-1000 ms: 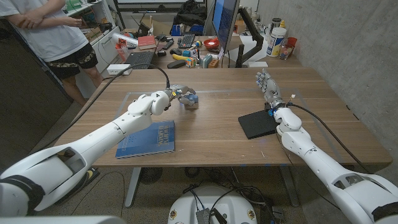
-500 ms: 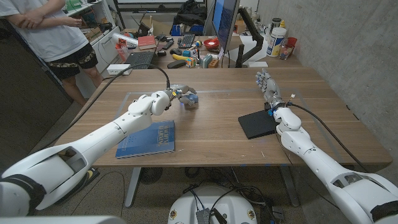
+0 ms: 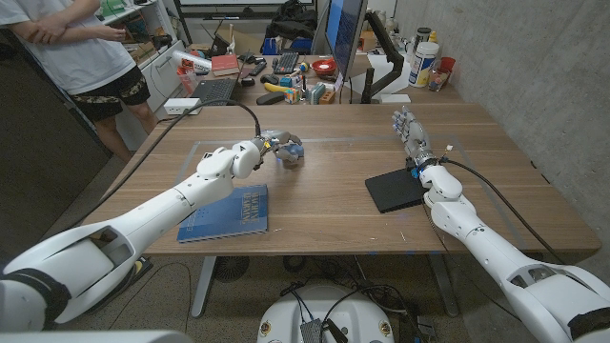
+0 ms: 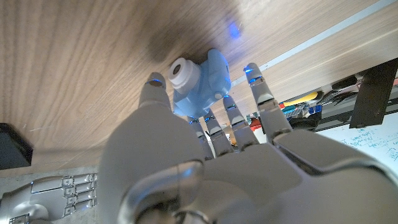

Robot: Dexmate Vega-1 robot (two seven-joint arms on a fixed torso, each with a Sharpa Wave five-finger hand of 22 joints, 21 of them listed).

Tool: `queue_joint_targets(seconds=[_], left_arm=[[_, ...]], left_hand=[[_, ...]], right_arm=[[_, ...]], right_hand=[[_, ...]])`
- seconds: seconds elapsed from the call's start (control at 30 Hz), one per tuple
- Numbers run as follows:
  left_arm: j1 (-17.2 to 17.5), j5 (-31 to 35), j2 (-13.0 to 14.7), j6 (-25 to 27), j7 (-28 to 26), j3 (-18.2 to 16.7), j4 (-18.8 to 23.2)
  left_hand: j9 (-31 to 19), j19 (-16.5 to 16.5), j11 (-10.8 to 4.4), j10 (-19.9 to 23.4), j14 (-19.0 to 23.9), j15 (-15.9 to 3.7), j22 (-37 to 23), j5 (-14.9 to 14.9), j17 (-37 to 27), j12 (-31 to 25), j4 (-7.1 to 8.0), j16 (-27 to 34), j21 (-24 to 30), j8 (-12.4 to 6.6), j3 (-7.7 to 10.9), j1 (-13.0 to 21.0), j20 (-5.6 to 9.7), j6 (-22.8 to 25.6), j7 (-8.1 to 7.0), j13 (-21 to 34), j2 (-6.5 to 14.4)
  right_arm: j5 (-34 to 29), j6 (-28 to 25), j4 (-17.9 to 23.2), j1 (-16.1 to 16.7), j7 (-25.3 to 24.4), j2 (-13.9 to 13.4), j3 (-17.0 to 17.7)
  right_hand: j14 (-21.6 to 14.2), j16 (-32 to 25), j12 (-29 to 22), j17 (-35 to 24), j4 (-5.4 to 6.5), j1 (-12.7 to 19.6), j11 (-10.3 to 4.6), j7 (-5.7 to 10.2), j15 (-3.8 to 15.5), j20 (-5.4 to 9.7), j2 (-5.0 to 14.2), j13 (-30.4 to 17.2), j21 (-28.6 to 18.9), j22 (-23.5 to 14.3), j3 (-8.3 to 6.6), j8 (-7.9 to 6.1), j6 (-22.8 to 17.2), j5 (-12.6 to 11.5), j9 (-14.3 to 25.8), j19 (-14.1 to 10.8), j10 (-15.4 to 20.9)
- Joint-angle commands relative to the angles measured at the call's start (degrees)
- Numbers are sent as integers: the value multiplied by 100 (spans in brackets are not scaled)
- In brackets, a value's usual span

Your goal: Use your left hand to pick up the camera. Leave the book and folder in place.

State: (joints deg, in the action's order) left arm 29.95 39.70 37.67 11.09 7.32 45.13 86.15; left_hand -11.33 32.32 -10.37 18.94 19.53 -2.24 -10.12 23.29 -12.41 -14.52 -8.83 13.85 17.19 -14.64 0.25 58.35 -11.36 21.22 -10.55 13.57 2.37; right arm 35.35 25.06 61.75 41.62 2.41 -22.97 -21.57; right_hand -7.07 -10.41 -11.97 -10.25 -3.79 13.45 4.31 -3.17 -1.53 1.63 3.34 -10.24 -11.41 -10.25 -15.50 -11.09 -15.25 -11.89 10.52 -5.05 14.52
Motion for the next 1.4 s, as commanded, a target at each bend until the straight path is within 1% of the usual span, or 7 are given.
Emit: queue_joint_targets(seconds=[0.03, 0.3, 0.77, 0.9, 1.07, 1.1, 1.4], left_arm=[[37, -48, -22, -16, -161, -29, -52], [3, -124, -75, -178, -349, -19, -254], [-62, -233, -202, -508, -839, 30, -658], [-36, -258, -224, -585, -1071, 6, -715], [-15, -328, -255, -688, -1283, -30, -778], [-16, -311, -254, -698, -1323, -23, -785], [5, -421, -278, -758, -1379, -45, -787]], left_hand=[[-20, 123, -5, 54, 64, -340, -7, -33, -12, -24, -19, 47, 54, -43, 55, 92, -27, 95, -9, 25, 6], [-25, 209, -9, 165, 100, -350, 6, -103, -24, -51, -9, 46, 28, -76, 80, 193, -65, 211, -46, 38, 20], [-37, 614, 16, 546, 514, -393, 21, -384, -66, -129, 11, 157, -17, -214, 235, 576, -19, 668, 36, 78, 196], [-45, 934, 37, 758, 778, -437, 24, -589, -87, -167, 13, 226, -1, -302, 334, 788, 55, 947, 21, 99, 303], [-65, 1432, 137, 1213, 1164, -469, 27, -1005, -112, -256, -5, 304, 5, -476, 556, 1209, 195, 1466, 135, 145, 477], [-69, 1535, 81, 1269, 1262, -483, 28, -1077, -118, -260, 4, 328, 10, -483, 583, 1255, 219, 1493, 134, 156, 485], [-83, 1795, 141, 1667, 1631, -525, 34, -1252, -146, -332, 20, 390, -72, -685, 774, 1533, 387, 2048, 241, 227, 564]], right_arm=[[0, 24, -140, -81, 58, 55, -28], [-7, 75, -348, -184, 135, 131, -56], [-5, 174, -708, -357, 274, 250, -76], [-5, 185, -693, -355, 265, 246, -66], [0, 182, -642, -330, 246, 224, -49], [2, 181, -634, -325, 240, 222, -45], [19, 166, -570, -272, 225, 183, -22]], right_hand=[[-11, -24, -5, -16, 3, -28, -20, 39, -2, -17, -2, -33, -3, -30, 15, 5, -11, -34, 15, -12, -13], [-11, -24, -5, -16, 1, -30, -29, 44, 4, -19, -2, -33, -3, -30, 18, 4, -13, -35, 15, -11, -12], [-15, -26, -9, -17, 2, -45, -23, 50, 1, -23, -13, -33, -3, -30, 32, 4, -14, -35, 15, -9, -3], [-16, -27, -7, -18, 3, -51, -19, 55, 1, -28, -16, -33, -3, -30, 37, 3, -16, -36, 15, -7, -8], [-19, -28, -9, -18, 4, -57, -29, 60, 4, -31, -18, -33, -2, -30, 42, 2, -19, -37, 15, -5, -2], [-18, -28, -10, -19, 4, -58, -32, 58, 4, -27, -18, -33, -3, -30, 43, 3, -17, -37, 15, -7, -2], [-36, -34, -7, -20, 6, -69, -20, 60, 0, -34, -18, -33, -3, -30, 50, 3, -18, -38, 16, -4, -9]])
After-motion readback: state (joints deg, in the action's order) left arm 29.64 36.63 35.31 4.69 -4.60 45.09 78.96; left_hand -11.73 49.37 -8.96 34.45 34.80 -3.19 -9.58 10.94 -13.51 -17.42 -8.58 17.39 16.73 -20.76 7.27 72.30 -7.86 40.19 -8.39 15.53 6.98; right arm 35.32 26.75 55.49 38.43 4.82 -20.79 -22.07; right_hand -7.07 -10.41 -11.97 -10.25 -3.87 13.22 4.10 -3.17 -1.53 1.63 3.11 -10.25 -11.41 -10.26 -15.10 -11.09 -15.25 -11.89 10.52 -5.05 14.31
